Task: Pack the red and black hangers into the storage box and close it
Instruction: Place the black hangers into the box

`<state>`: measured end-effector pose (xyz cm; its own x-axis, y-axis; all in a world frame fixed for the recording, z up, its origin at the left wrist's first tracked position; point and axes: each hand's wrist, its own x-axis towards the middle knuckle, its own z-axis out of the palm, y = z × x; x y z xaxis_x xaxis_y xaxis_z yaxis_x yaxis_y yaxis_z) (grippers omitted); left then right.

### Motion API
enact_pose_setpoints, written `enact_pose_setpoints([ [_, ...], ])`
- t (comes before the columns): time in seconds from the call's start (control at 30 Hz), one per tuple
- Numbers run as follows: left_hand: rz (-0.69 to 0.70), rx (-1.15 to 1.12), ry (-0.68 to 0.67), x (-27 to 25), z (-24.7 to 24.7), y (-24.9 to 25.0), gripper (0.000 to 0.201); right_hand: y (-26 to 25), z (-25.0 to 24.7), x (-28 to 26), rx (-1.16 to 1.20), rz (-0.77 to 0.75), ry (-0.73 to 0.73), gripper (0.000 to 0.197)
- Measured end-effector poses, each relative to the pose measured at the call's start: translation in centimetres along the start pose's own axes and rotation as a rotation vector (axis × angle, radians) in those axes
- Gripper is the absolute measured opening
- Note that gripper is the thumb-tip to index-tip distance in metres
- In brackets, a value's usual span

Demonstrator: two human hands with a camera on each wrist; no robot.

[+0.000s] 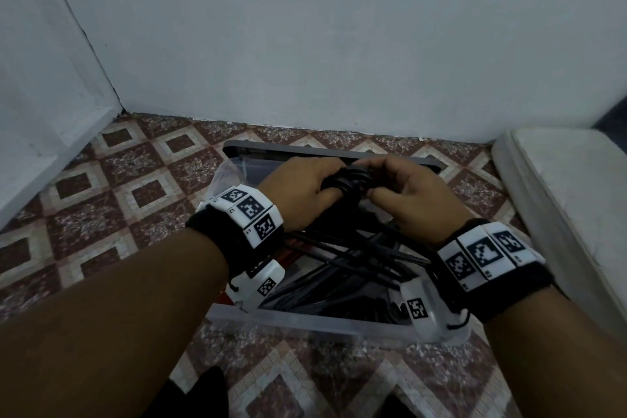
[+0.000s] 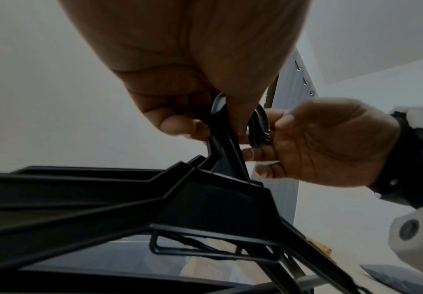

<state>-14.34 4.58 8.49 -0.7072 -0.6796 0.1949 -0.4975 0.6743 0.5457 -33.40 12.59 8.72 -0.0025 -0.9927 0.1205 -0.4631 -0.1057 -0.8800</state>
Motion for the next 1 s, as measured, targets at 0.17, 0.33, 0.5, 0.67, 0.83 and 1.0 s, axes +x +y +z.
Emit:
enact_pose_setpoints([
  [0.17,-0.037,-0.012,0.135,0.2,0.9,0.4,0.022,-1.0,0.6,0.1,-0.177,-0.062,0.082,0.022],
  [0.33,-0.1,-0.077,0.177,0.3,1.2,0.6,0.027,-1.3,0.1,-0.2,-0.182,-0.03,0.034,0.026],
  [0.5,-0.095,-0.032,0.22,0.4,1.3,0.8,0.016,-0.8,-0.4,-0.1,-0.219,0.038,0.02,0.025],
  [0.67,-0.113,0.037,0.264,0.5,1.0,0.4,0.012,-0.4,-1.2,-0.1,-0.225,0.072,0.036,0.026],
  [0.83,-0.13,0.005,0.24,0.6,1.7,1.1,0.017,-1.0,-0.6,-0.3,-0.143,0.08,-0.072,0.026],
  [1.0,-0.12,-0.13,0.272,0.5,2.0,1.5,0.02,-0.7,-0.6,0.0,-0.278,0.101,-0.129,0.044],
])
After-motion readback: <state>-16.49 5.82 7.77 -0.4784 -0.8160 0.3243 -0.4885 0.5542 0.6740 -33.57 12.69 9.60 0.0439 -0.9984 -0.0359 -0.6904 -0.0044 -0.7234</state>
